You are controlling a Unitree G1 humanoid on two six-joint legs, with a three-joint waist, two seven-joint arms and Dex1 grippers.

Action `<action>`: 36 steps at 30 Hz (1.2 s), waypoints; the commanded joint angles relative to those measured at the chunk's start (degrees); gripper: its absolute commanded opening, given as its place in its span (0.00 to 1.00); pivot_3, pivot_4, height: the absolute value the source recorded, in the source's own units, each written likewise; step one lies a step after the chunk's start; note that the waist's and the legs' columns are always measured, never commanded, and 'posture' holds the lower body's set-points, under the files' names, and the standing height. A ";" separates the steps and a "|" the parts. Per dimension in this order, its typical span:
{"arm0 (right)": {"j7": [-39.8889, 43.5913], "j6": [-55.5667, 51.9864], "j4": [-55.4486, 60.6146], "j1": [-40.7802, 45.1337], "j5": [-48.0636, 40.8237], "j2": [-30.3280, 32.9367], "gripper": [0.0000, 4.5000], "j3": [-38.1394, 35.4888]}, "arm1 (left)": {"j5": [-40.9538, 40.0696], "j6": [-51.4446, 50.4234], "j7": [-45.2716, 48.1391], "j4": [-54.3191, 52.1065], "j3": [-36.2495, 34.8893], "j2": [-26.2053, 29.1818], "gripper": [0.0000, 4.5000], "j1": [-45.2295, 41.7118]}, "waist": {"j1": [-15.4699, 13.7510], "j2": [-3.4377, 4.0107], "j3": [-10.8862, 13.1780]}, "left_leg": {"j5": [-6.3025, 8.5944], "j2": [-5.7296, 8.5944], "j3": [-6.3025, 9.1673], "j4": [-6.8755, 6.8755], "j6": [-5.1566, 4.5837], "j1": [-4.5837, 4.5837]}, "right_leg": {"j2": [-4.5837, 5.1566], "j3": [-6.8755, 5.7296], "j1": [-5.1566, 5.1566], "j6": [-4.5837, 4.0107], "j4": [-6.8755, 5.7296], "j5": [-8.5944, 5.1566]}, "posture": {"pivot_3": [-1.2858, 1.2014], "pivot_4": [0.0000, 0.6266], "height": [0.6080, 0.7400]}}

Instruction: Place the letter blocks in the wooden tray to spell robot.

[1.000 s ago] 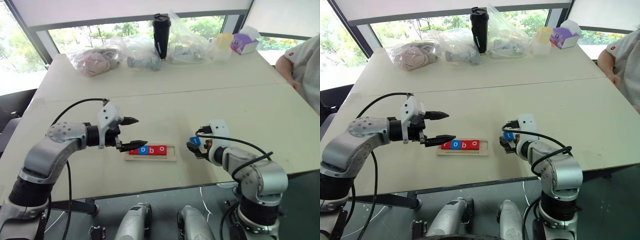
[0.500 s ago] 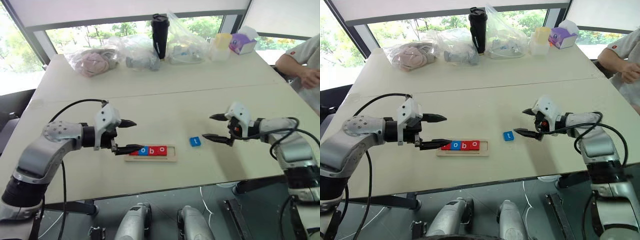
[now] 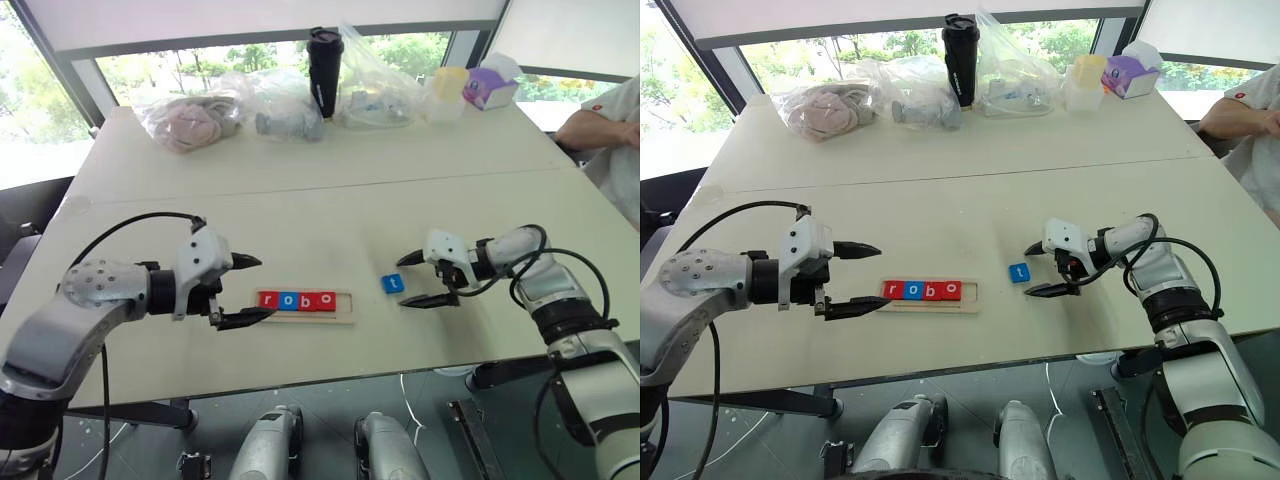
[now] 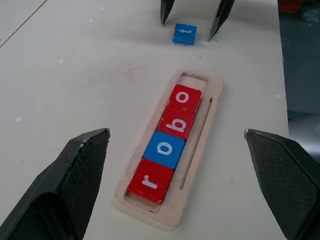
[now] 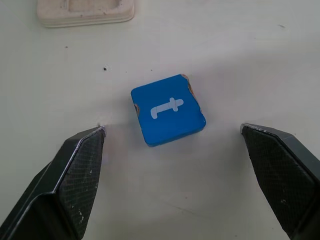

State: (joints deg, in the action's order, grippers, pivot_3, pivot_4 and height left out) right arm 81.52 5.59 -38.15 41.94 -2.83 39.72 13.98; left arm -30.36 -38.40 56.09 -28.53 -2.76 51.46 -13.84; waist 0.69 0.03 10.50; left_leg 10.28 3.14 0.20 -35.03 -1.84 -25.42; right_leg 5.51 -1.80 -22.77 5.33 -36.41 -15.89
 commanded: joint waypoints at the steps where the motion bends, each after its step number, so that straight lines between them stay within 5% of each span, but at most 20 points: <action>1: 0.48 2.58 -2.50 1.74 0.60 -1.29 0.69 -0.30 | -0.84 -0.25 -0.74 -2.12 -1.66 0.51 1.00 -0.32 | 0.02 0.00 0.00 | 0.00 0.00 0.00 0.00 0.00 0.01 | -0.01 0.00 0.01 0.01 -0.01 0.01 | 0.52 0.24 1.00; 5: 0.31 2.58 -1.50 1.38 0.38 -1.19 0.24 -1.13 | -0.79 -0.26 -0.56 -1.54 -1.70 1.08 1.00 -0.56 | 0.03 0.01 -0.01 | 0.00 0.00 0.00 0.00 0.01 0.04 | -0.01 0.00 0.01 0.12 -0.05 0.07 | 0.52 0.24 1.00; 7: -0.33 1.43 1.01 0.39 0.00 -0.52 0.24 -1.76 | -0.66 -0.14 -0.45 -1.23 -1.49 1.19 1.00 -0.68 | 0.02 0.01 -0.01 | 0.00 0.00 0.00 0.00 0.01 0.04 | -0.01 0.00 0.00 0.12 -0.05 0.07 | 0.52 0.24 1.00; 15: -7.65 -33.23 40.55 -10.45 -9.11 1.73 0.24 -5.01 | -0.04 0.58 0.43 1.01 0.85 0.13 1.00 -2.28 | -0.36 0.01 -0.01 | 0.01 0.00 0.00 0.05 0.02 -0.11 | 0.04 0.03 -0.32 0.12 -0.30 0.07 | 0.52 0.24 1.00; 20: -14.84 -45.49 51.98 -13.21 -11.34 -0.60 0.24 -4.25 | 0.30 0.94 0.96 2.24 2.53 -0.50 1.00 -3.79 | -0.13 0.01 -0.01 | 0.01 0.00 -0.02 0.02 0.03 -0.14 | 0.07 0.06 -0.40 -0.04 -0.34 -0.02 | 0.52 0.24 1.00; 36: -17.22 -34.14 42.55 -8.20 -1.46 -1.29 0.24 8.19 | 1.57 2.31 1.65 4.13 3.45 -1.78 1.00 -4.32 | -0.07 0.01 -0.01 | 0.01 0.00 -0.04 -0.04 0.01 -0.14 | 0.06 0.07 -0.49 -0.02 -0.31 -0.01 | 0.52 0.24 1.00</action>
State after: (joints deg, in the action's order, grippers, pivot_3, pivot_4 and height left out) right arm 63.67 -30.19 4.65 32.73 -4.70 38.83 22.11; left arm -28.72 -36.69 57.85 -22.75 1.52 49.42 -18.36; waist 0.62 0.04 10.49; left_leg 10.28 3.14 0.16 -35.07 -1.82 -25.55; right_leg 5.57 -1.74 -23.26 5.31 -36.71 -15.90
